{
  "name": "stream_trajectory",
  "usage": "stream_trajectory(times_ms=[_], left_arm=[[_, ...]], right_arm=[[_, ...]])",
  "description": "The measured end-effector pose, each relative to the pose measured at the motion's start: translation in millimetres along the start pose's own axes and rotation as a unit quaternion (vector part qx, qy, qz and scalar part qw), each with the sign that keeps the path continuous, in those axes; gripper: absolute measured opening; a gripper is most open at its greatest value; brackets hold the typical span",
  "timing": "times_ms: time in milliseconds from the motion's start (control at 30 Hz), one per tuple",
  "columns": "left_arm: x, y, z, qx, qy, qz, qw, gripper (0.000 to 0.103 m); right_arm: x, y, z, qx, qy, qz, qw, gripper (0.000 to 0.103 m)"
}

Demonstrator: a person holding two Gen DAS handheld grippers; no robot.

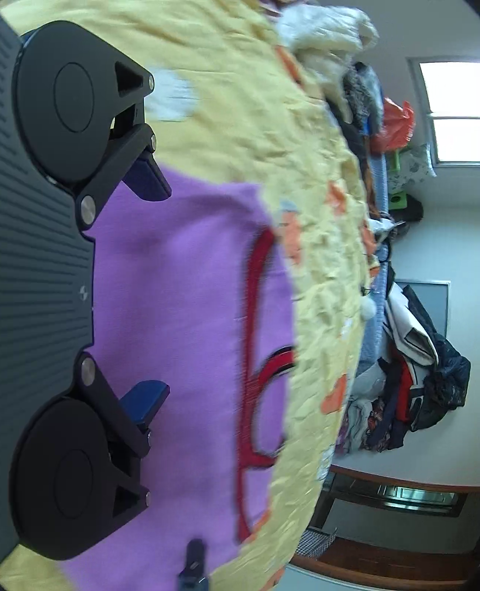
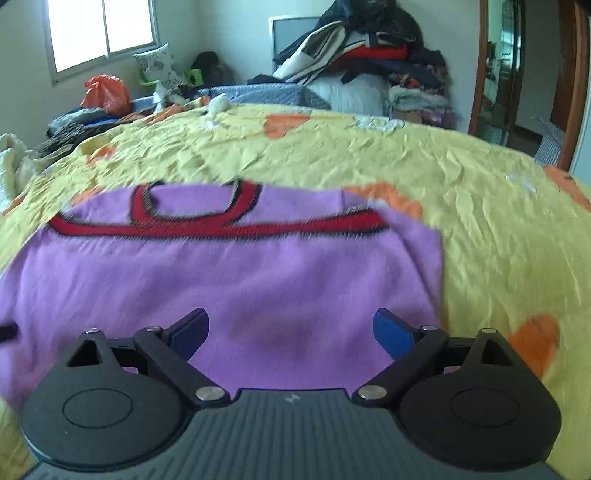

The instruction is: Fold small clothes

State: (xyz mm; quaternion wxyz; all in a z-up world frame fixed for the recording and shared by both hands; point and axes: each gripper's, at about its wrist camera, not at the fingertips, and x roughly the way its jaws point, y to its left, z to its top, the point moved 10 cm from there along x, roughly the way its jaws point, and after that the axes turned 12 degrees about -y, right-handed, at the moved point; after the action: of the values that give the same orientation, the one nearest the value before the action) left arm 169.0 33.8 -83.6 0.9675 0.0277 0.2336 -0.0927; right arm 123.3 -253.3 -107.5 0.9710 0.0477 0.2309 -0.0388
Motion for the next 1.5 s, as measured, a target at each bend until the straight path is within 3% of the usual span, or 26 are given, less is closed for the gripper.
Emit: stream_trajectory(times_ms=[67,133,167,233,267,333,400,467,533,567,633,733,833,900,933,1000,1100,1167,1333,1433,1500], left_arm=[[26,3,17,-0.003,0.0,-0.015,0.9999,0.102],[56,4,23,-0.01,0.022,-0.029,0.9993,0.102],[69,8,21,-0.003,0.037,-0.018,0.9991,0.102],[89,19,8,0.018,0.074,0.02,0.9969,0.097],[95,25,1,0.023,0.084,0.029,0.9958,0.102],[95,38,-5,0.009,0.078,0.037,0.9962,0.103],[93,52,-12,-0.032,0.083,0.028,0.9956,0.103],[90,58,-13,-0.026,0.069,0.029,0.9968,0.103],[90,60,-12,-0.028,0.071,0.031,0.9966,0.103],[89,61,-11,-0.034,0.077,0.035,0.9958,0.103],[79,62,-8,-0.037,0.084,0.044,0.9948,0.103],[45,52,-5,-0.013,0.058,0.036,0.9976,0.103],[10,43,-23,-0.01,0.053,0.017,0.9984,0.103],[0,45,-51,0.007,0.078,0.031,0.9965,0.103],[-4,49,-62,-0.002,0.072,0.025,0.9971,0.103],[-14,63,-69,-0.015,0.056,0.026,0.998,0.103],[-21,83,-69,-0.044,0.074,0.03,0.9958,0.103],[-21,90,-61,-0.066,0.077,0.021,0.9947,0.103],[5,86,-10,-0.073,0.045,-0.001,0.9963,0.103],[32,62,17,-0.037,0.048,-0.011,0.9981,0.103],[49,46,28,-0.017,0.041,-0.008,0.999,0.103]], right_arm=[[9,-20,11,0.011,-0.012,-0.024,1.0,0.096],[15,-57,20,0.065,-0.017,-0.039,0.997,0.096],[16,-75,22,0.094,-0.019,-0.034,0.995,0.091],[21,-101,26,0.116,-0.015,-0.036,0.992,0.069],[23,-103,28,0.108,-0.01,-0.026,0.994,0.06],[25,-85,34,0.09,-0.014,0.024,0.996,0.058],[33,-51,36,0.049,-0.009,0.077,0.996,0.051],[53,-30,23,-0.019,0.024,0.068,0.997,0.044],[70,-34,20,-0.074,0.017,0.028,0.997,0.058],[75,-45,23,-0.052,0.023,0.016,0.998,0.062],[75,-60,30,-0.023,0.036,0.003,0.999,0.052],[34,-48,32,-0.026,0.025,0.019,0.999,0.052],[-12,-17,2,-0.035,0.03,0.056,0.997,0.052],[-30,-6,-26,-0.048,0.043,0.054,0.996,0.051],[-36,-5,-42,-0.068,0.049,0.044,0.996,0.051],[-52,-16,-55,-0.081,0.011,0.03,0.996,0.075],[-61,-44,-56,-0.044,0.022,0.018,0.999,0.077],[-64,-38,-51,-0.042,0.028,0.008,0.999,0.077],[-60,56,-34,-0.048,-0.002,0.067,0.997,0.078],[-42,116,-31,-0.04,0.008,0.101,0.994,0.078],[-29,150,-34,-0.054,0.01,0.097,0.994,0.081]])
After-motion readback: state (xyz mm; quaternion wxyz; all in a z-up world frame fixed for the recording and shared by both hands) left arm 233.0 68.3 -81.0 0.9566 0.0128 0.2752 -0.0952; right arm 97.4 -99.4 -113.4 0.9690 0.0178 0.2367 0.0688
